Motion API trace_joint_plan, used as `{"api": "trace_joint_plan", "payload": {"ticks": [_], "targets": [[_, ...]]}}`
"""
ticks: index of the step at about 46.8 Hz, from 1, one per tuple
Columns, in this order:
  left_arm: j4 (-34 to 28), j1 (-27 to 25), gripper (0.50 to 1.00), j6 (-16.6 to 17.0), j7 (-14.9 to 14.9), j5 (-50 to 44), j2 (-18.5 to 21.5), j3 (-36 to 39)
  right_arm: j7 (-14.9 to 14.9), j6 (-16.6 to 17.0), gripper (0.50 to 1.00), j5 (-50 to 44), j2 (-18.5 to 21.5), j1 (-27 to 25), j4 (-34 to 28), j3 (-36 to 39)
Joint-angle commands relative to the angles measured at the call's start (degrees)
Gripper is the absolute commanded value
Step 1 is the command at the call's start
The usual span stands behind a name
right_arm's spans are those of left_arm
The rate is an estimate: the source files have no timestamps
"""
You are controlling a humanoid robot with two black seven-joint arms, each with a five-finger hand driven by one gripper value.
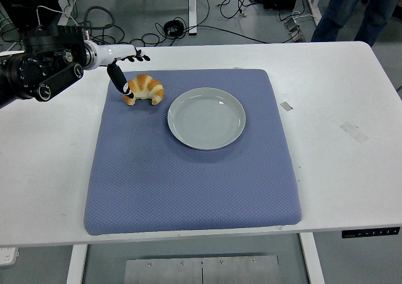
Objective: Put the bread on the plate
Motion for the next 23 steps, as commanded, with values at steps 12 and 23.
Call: {"api": "trace_joint_plan", "payload": {"ticks": [12,23], "targets": [[0.28,1.35,0.975,1.85,0.0,-0.12,-0.91,-0.21,0.0,0.01,1.0,0.0,0.0,0.0,0.0,0.0],[2.03,3.72,0.974,5.98,0.0,-0.47,-2.58,-0.47,0.0,0.01,1.0,0.0,0.0,0.0,0.0,0.0]]}}
